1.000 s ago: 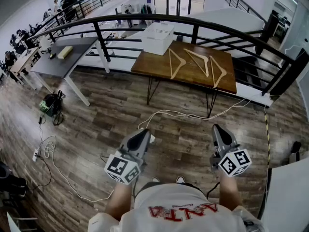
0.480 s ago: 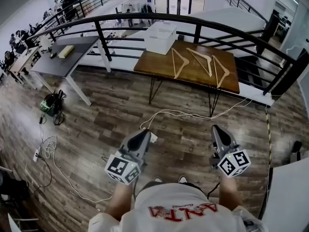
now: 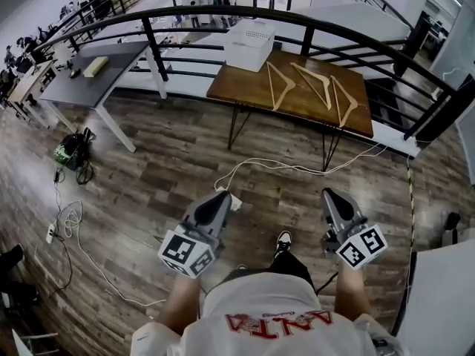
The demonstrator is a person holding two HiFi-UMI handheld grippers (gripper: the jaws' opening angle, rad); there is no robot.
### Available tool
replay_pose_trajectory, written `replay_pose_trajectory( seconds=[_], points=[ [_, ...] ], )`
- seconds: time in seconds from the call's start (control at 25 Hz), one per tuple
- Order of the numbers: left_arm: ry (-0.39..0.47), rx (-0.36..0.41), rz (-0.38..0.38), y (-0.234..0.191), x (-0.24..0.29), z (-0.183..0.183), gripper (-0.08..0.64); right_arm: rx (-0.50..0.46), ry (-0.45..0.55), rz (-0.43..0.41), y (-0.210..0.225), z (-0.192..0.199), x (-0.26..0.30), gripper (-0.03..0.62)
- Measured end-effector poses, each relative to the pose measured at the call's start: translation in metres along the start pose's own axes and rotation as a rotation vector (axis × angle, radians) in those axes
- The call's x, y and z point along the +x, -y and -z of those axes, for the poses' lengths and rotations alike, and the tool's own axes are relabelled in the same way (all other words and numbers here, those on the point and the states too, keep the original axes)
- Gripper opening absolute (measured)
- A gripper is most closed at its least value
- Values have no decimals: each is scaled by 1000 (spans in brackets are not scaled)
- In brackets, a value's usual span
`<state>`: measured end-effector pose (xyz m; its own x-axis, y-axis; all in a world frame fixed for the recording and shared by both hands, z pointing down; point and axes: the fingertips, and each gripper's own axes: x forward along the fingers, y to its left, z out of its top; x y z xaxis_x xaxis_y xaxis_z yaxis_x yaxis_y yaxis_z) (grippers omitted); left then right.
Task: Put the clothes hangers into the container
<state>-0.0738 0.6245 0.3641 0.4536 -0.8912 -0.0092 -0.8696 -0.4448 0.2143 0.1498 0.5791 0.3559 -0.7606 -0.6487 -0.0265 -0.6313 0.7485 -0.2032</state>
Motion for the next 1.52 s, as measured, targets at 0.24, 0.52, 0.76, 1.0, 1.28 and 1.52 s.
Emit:
replay_pose_trajectory(
  seconds=[0.24,0.52,0.76,1.0,1.28,1.52],
  points=[
    [-1,11,-18,-38,3,-2,14,-18,-30,26,8,15,43,2],
    [-29,17,-69,-80,79,-1,14,27,-49,24,86,19,110,2],
    [-44,27,-83,-90,178,-12,14,-27,-93,20,175,2,153,2],
    [-62,32,-98,-90,287,-6,14,-26,-104,-12,274,-13,178,2],
    [-100,33,-109,-88,357,11,14,32,-5,-78,335,-21,182,2],
    [-123,46,-72,-103,422,4,14,11,22,-86,369,-32,204,2]
  ],
)
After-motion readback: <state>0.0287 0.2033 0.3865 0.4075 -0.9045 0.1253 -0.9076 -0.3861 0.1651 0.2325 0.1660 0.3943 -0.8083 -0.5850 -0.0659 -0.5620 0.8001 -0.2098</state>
